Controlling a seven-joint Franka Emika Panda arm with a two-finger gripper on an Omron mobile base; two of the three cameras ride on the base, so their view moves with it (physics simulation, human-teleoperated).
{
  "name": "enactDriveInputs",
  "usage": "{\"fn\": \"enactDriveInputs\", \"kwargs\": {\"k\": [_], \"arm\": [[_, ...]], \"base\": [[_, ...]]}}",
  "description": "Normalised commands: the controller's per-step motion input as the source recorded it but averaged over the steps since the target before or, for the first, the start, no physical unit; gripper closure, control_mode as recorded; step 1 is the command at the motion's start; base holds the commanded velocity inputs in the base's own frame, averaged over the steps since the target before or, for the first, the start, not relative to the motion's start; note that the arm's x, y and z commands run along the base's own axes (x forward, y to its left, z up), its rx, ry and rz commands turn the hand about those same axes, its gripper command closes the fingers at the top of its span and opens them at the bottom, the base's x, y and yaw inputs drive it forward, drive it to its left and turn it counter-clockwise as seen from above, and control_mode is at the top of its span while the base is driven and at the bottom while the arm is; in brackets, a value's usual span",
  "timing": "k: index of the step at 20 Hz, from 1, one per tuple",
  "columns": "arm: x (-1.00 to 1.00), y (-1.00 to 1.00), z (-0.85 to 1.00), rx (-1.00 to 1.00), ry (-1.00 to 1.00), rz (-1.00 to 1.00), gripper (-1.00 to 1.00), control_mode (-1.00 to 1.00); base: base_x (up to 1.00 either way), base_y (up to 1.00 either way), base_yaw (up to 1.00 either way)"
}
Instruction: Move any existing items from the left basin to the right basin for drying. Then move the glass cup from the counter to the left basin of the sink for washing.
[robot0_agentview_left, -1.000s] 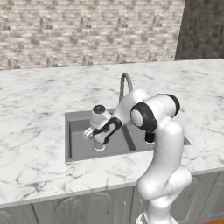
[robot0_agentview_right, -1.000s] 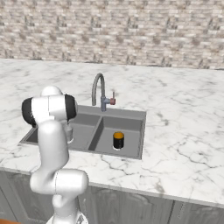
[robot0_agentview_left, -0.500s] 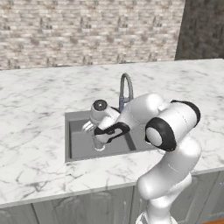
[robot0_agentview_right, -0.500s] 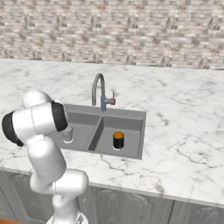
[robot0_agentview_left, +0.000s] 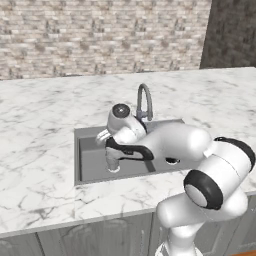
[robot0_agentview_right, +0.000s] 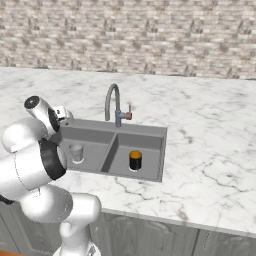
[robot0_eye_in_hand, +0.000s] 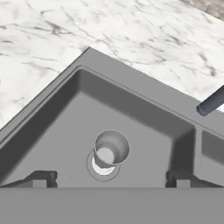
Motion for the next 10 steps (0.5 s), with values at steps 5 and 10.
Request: {"fn": "enactDriveInputs", "kwargs": {"k": [5,10], "arm": [[-0.32,-0.29,0.43,0.09,0.00,-0.07,-1.00,-1.00],[-0.39,-0.23,0.29,0.10,0.00,-0.04,-1.00,-1.00]], "base": [[0.00,0.00,0.00],[0.00,0.00,0.00]]}}
